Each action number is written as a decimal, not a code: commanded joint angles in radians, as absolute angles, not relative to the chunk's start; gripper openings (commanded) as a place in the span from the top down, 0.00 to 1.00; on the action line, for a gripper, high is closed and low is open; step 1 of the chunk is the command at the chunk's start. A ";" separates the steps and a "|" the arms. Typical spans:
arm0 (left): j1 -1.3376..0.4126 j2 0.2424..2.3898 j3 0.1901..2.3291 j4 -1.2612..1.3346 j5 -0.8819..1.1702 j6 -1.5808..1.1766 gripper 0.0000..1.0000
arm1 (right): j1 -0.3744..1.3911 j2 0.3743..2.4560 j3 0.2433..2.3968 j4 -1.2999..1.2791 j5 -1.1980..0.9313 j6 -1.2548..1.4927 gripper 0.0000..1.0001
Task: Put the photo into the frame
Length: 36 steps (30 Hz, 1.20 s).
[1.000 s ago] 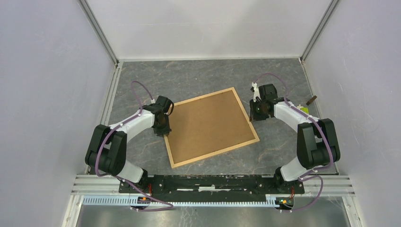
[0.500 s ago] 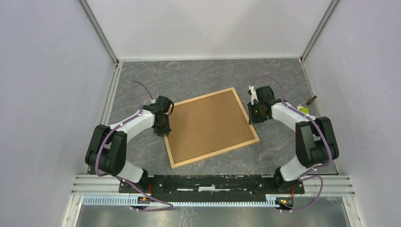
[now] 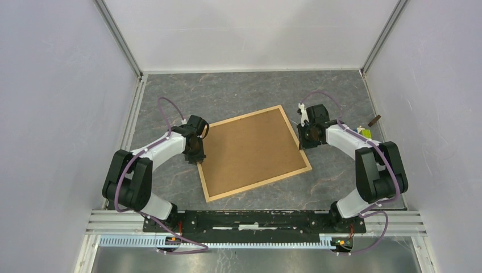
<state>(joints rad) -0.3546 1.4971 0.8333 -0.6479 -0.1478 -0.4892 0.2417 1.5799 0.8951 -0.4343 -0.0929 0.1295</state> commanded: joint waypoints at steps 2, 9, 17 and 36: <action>-0.352 1.505 0.815 -0.623 -0.159 -0.541 0.98 | 0.277 1.569 0.804 -0.407 -0.078 0.156 0.79; -0.354 1.486 0.755 -0.588 -0.123 -0.621 0.98 | 0.312 1.596 0.732 -0.338 -0.056 0.203 0.79; -0.354 1.468 0.763 -0.607 -0.134 -0.615 0.98 | 0.323 1.648 0.697 -0.332 -0.006 0.226 0.78; -0.355 1.442 0.755 -0.613 -0.127 -0.615 0.98 | 0.386 1.706 0.697 -0.359 0.006 0.221 0.67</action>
